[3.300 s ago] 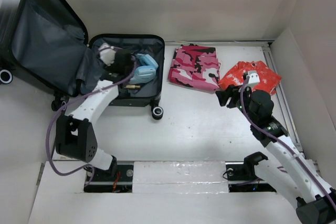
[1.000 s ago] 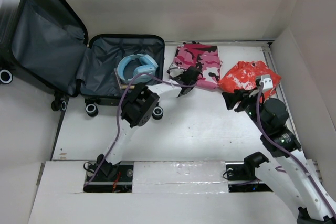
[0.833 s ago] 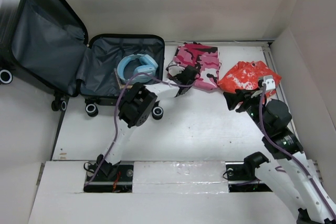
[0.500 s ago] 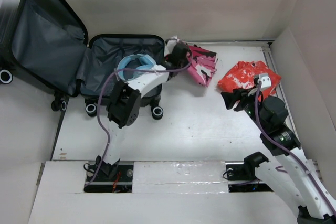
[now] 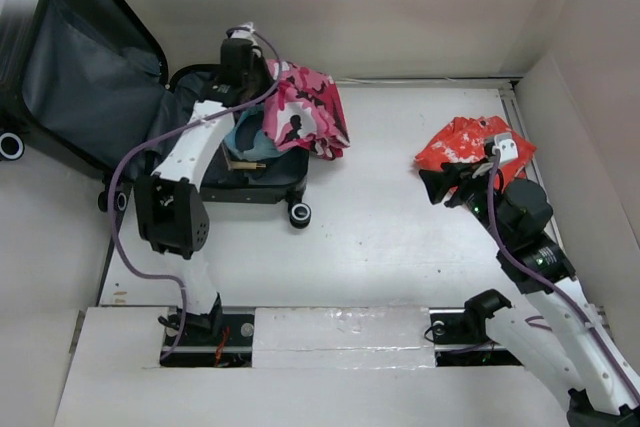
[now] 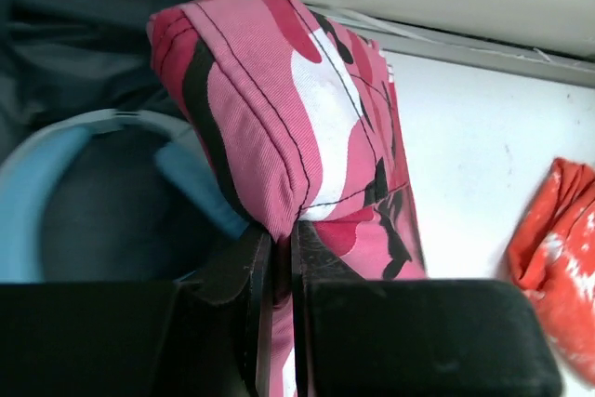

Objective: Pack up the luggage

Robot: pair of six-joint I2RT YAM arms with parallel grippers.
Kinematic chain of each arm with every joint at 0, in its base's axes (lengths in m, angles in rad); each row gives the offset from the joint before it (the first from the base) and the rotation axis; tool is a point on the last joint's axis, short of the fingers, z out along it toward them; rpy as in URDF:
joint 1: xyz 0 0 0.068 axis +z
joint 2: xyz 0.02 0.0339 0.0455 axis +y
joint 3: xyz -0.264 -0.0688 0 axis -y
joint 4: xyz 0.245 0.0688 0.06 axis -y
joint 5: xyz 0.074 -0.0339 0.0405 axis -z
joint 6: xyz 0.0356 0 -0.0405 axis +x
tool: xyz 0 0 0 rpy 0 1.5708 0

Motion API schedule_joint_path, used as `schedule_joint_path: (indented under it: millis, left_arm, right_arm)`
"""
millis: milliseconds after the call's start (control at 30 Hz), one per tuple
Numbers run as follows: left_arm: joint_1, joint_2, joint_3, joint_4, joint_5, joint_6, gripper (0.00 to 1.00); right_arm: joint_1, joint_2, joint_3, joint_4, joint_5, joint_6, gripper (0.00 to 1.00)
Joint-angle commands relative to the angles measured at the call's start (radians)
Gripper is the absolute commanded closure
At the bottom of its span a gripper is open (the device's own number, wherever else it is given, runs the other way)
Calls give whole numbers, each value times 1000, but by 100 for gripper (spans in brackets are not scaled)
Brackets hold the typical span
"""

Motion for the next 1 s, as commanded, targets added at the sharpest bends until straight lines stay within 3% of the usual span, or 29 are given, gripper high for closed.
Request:
schedule_joint_path:
  millis: [0, 167, 467, 633, 700, 733, 800, 867, 967]
  left_arm:
    - [81, -129, -61, 96, 77, 99, 100]
    - [244, -185, -133, 96, 60, 111, 100]
    - [460, -144, -202, 22, -25, 176, 100]
    - [485, -167, -288, 70, -25, 185, 100]
    - [485, -158, -278, 39, -25, 165, 77]
    - [485, -167, -278, 39, -25, 139, 57]
    - [475, -213, -316, 59, -41, 102, 40]
    - [434, -320, -353, 129, -58, 52, 24]
    - [352, -455, -412, 233, 7, 4, 15]
  right_arm:
    - [10, -8, 25, 50, -25, -9, 36]
    - [10, -17, 16, 50, -38, -9, 36]
    - [10, -46, -2, 50, -38, -9, 36]
    - [10, -46, -13, 60, -38, -9, 35]
    - [10, -34, -13, 60, -38, -9, 33]
    - [10, -25, -13, 60, -38, -9, 33]
    - [10, -25, -13, 60, -38, -9, 33]
    - [10, -25, -13, 60, -38, -9, 33]
    - [10, -25, -13, 60, -28, -9, 32]
